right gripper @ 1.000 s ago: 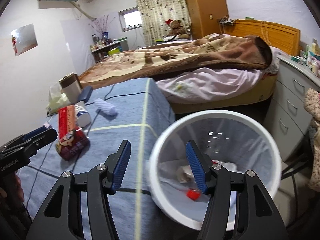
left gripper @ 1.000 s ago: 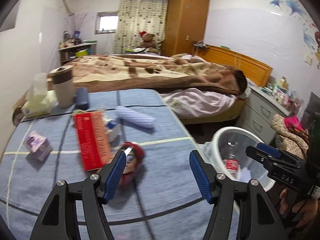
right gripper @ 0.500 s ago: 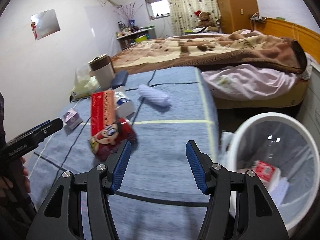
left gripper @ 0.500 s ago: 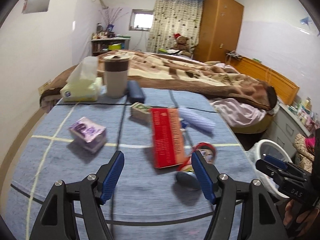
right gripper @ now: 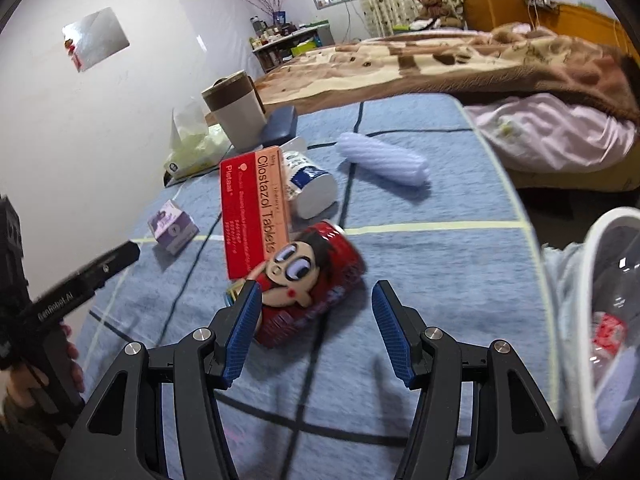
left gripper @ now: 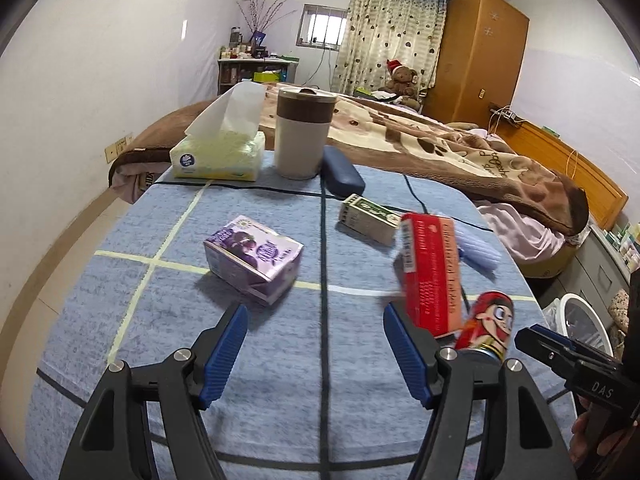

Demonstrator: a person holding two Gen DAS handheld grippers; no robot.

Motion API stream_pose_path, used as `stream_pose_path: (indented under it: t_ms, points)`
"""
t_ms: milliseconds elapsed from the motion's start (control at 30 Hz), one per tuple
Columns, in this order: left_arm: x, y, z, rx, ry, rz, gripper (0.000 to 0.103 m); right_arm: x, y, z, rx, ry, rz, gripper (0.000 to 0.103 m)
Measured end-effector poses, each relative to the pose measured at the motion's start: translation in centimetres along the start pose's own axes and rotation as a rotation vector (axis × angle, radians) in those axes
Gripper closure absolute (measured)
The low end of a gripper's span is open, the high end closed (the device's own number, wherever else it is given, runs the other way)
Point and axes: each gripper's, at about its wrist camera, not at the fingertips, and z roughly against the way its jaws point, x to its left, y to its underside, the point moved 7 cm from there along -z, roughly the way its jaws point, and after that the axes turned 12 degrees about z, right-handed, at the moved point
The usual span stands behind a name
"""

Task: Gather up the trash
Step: 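Grasp the purple juice carton with the left gripper while the right grasps the red drink can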

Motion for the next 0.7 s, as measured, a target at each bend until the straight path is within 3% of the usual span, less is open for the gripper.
stream_pose_path:
  t_ms: [67, 467, 700]
  points:
    - [0.5, -0.4, -0.6, 0.006, -0.011, -0.002, 0.033, 0.1, -0.2, -0.4, 0.005, -0.007, -0.012, 0.035]
    - [2.6, -3.4, -5.2, 0.05, -0.049, 0.07, 0.029, 0.9, -1.2, -3.0, 0.059, 0.075, 0.012, 0.033]
    - [3.4, -4.6, -7.7, 0.081, -0.087, 0.097, 0.029, 2.0, -0.8, -2.6, 0.078, 0.138, 0.15, 0.033]
